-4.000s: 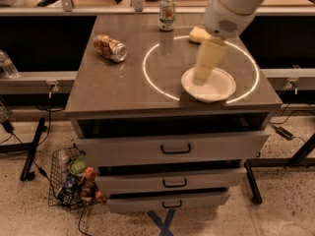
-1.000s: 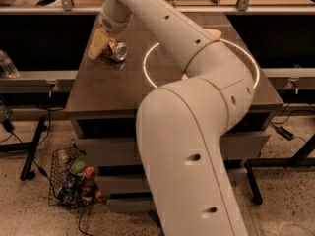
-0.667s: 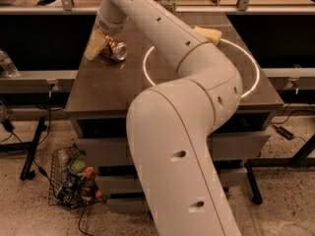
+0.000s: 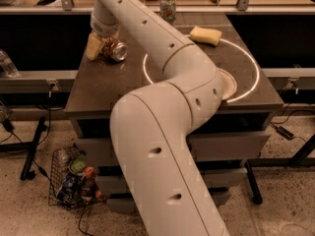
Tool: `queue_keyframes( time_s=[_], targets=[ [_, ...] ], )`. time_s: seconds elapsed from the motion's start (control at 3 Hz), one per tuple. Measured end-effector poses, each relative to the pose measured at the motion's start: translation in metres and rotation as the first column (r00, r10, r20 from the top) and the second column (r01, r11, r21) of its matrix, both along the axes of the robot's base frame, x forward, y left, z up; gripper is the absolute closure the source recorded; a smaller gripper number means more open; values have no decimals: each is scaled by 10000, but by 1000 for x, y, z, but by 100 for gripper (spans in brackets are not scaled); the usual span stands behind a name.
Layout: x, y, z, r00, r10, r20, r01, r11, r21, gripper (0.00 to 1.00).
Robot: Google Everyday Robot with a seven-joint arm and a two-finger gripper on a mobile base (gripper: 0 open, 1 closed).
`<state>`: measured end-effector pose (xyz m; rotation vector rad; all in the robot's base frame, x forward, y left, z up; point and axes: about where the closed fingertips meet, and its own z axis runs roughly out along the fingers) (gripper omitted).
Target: Place orange can upright
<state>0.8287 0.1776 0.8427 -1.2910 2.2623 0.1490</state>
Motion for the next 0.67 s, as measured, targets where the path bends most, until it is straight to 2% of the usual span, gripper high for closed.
queue_keyframes(
  time_s=[0.33,0.67],
  targets=[
    [0,-3,0,9998,-191,-93,190,9998,-37,48],
    [-4,-10,19,9998,-157,93,153,9992,379,79]
  ],
)
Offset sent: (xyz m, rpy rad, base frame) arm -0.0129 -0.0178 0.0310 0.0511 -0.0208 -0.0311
